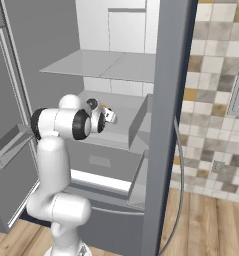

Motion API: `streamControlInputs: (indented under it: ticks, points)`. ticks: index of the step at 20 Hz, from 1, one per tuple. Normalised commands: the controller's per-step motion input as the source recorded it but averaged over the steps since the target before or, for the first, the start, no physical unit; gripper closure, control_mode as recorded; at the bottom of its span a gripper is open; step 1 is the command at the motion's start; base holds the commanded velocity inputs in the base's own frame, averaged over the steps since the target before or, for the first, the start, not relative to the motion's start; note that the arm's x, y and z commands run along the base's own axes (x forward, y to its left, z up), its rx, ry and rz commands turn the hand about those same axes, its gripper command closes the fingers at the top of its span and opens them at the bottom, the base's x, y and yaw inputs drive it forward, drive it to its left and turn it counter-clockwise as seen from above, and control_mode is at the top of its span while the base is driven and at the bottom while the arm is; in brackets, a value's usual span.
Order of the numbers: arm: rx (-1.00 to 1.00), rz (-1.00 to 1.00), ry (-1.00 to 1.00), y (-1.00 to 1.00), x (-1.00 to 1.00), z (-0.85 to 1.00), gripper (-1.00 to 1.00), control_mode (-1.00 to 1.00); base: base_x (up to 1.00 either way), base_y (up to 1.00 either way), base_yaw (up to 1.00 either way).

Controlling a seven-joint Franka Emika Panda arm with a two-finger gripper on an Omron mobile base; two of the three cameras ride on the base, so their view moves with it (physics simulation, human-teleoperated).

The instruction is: Take the cheese, chicken drumstick, and lime from the fridge and place them on the plate on the dining counter to create an appetizer plate.

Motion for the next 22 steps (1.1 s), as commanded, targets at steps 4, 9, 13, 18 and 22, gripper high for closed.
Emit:
streamControlInputs:
  ticks: [4, 9, 13, 18, 22]
  points:
    - [0.0, -0.04, 0.0, 0.25, 0.48, -0.19, -1.0, -1.0, 0.0, 0.0, 0.0]
    - [0.0, -0.03, 0.0, 0.13, 0.48, -0.32, -1.0, -1.0, 0.0, 0.0, 0.0]
    - [0.0, -0.02, 0.01, 0.06, 0.51, -0.4, -1.0, -1.0, 0.0, 0.0, 0.0]
    - [0.0, 0.0, 0.04, 0.07, 0.47, -0.45, -1.0, -1.0, 0.0, 0.0, 0.0]
    - [-0.02, 0.0, 0.12, 0.01, 0.31, -0.72, -1.0, -1.0, 0.0, 0.0, 0.0]
